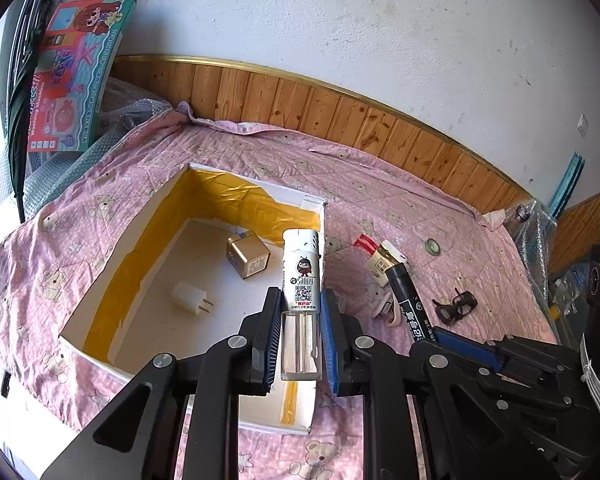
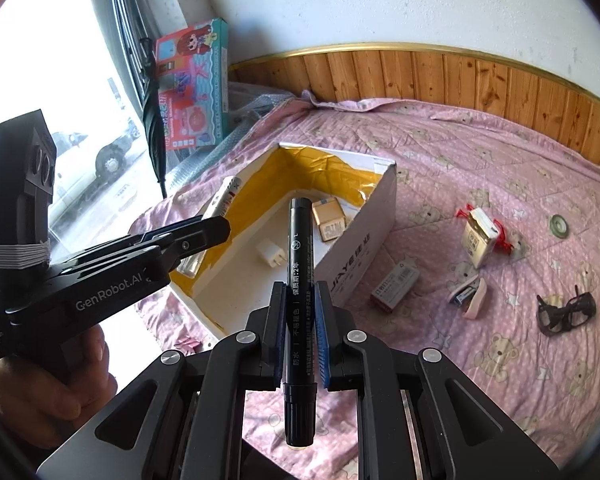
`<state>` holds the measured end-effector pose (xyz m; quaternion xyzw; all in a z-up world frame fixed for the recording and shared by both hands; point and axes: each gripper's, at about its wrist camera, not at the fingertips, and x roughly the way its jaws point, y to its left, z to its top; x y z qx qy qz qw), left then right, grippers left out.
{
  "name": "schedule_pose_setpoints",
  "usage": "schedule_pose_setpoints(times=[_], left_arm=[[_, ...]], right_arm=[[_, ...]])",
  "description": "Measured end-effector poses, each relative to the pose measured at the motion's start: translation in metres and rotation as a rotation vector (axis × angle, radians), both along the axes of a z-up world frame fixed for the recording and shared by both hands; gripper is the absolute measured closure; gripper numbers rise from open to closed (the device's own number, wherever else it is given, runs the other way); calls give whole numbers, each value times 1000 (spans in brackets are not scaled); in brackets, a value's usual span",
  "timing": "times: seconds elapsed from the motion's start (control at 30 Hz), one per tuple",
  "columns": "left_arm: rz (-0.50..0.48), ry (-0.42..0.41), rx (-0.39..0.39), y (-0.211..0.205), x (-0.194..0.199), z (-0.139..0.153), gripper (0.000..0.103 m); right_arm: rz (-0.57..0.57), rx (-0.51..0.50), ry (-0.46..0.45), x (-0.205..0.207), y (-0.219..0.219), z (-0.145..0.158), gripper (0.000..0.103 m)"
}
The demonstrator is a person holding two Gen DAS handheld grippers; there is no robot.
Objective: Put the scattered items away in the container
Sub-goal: 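Open the right gripper to drop the marker in the box while the left releases the tube, then withdraw both grippers from the box toward the items on the bedspread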
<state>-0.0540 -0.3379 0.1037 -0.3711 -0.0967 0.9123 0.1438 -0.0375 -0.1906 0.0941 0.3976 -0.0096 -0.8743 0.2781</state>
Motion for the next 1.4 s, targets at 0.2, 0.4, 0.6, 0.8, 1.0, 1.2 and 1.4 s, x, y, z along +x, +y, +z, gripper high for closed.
schedule_pose_setpoints(times=[0.2, 0.4, 0.6, 0.8, 1.0, 1.2, 1.4], left_arm=[[35, -18, -8, -14, -10, -7, 83], [72, -41, -11, -28, -20, -16, 83], [110, -88, 9, -45, -31, -31, 83], [127, -135, 23, -50, -43, -45, 83], [131, -182, 34, -50, -56, -57, 83], [141, -238, 49, -52, -64, -73, 51], [147, -251, 34, -55, -61, -78, 51]], right_arm=[[29, -8, -3, -9, -19, -3, 89], [53, -14, -13, -23, -38, -6, 89], [65, -22, -46, -40, -56, -18, 89], [55, -30, -87, -61, -66, -32, 89], [21, -61, -128, -87, -69, -45, 87], [-32, -101, -162, -96, -56, -63, 75], [-33, -132, -182, -81, -42, -73, 76]])
